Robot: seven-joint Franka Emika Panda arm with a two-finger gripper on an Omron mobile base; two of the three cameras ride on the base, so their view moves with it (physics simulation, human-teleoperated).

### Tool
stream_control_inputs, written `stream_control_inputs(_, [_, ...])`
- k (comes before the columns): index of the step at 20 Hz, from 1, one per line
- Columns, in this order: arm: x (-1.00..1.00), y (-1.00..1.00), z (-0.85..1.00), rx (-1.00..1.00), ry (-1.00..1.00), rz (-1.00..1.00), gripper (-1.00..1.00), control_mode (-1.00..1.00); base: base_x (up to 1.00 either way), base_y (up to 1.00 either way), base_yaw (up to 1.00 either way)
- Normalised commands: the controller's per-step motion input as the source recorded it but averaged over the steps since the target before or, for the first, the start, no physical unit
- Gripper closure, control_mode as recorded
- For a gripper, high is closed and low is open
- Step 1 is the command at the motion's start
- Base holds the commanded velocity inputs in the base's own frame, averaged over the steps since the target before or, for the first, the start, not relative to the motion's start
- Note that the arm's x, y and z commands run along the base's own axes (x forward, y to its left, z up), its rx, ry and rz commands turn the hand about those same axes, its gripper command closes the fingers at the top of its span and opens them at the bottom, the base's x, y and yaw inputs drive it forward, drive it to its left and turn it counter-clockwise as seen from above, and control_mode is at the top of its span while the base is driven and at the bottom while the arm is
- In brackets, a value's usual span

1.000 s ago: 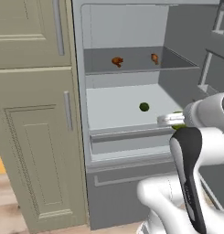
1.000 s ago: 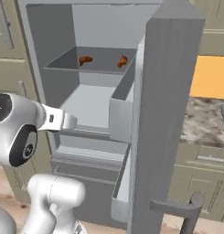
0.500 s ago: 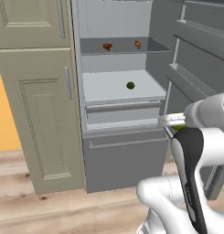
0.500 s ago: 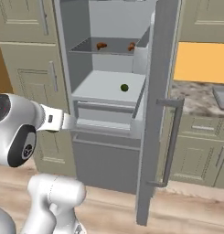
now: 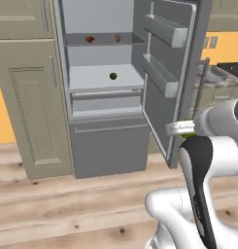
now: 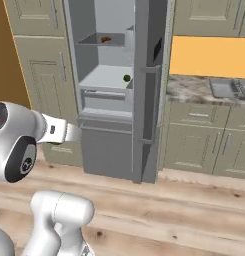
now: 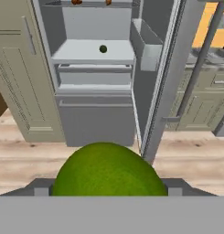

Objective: Place one lime and one chicken drumstick in each tupperware on the nearby counter, to pack two identical lunches.

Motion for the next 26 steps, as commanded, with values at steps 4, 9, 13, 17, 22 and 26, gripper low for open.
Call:
stream_control_inputs(4, [0.00, 0.00, 0.00, 0.00, 0.00, 0.00, 1.00, 1.00, -0.51, -1.00, -0.06])
stream_control_inputs(9, [0.00, 0.00, 0.00, 0.00, 0.00, 0.00, 1.00, 1.00, -0.03, -1.00, -0.09])
stream_control_inputs(13, [0.00, 0.00, 0.00, 0.00, 0.00, 0.00, 1.00, 1.00, 0.21, -1.00, -0.05])
stream_control_inputs(17, [0.00, 0.00, 0.00, 0.00, 0.00, 0.00, 1.00, 1.00, 0.68, -1.00, 0.00])
stream_control_inputs(22, [0.00, 0.00, 0.00, 0.00, 0.00, 0.00, 1.00, 1.00, 1.00, -0.73, 0.00])
stream_control_inputs(26, [0.00, 0.00, 0.00, 0.00, 0.00, 0.00, 1.00, 1.00, 1.00, -0.39, 0.00])
